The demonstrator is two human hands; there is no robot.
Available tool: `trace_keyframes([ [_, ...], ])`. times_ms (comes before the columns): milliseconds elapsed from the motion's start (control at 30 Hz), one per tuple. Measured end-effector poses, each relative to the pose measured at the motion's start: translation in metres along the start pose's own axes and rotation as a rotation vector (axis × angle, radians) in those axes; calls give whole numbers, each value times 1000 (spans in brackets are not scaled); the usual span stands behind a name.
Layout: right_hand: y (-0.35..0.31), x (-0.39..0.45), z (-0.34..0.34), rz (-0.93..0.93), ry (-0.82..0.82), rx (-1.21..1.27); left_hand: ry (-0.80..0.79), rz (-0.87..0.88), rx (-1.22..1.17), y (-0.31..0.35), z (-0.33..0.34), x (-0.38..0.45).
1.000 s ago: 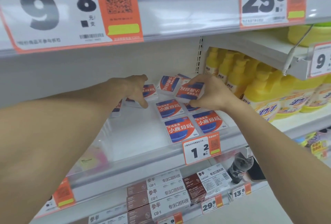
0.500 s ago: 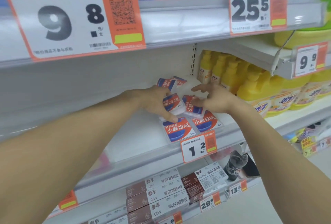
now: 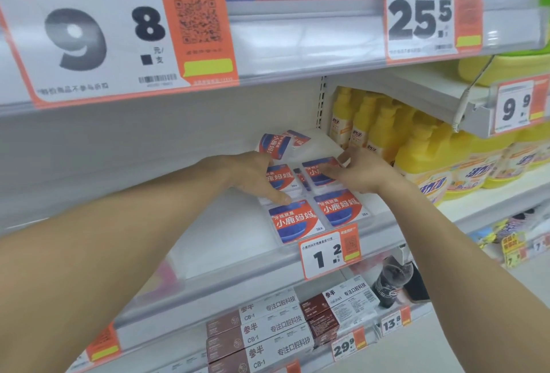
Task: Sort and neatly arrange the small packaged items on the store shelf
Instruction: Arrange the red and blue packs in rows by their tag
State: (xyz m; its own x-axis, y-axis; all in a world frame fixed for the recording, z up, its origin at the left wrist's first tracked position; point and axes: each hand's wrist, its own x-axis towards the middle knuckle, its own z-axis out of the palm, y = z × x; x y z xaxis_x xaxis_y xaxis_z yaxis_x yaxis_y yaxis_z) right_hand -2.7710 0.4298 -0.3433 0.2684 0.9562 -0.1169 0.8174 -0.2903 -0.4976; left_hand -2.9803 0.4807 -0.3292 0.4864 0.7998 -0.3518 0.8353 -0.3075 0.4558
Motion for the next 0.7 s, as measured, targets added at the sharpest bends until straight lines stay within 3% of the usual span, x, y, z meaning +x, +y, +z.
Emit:
trace_keyframes([
  [267,7,18,13,2,32,140,20,29,41,0,5,8],
  [700,8,26,12,-104,-2,81,13,44,57,1,4,9],
])
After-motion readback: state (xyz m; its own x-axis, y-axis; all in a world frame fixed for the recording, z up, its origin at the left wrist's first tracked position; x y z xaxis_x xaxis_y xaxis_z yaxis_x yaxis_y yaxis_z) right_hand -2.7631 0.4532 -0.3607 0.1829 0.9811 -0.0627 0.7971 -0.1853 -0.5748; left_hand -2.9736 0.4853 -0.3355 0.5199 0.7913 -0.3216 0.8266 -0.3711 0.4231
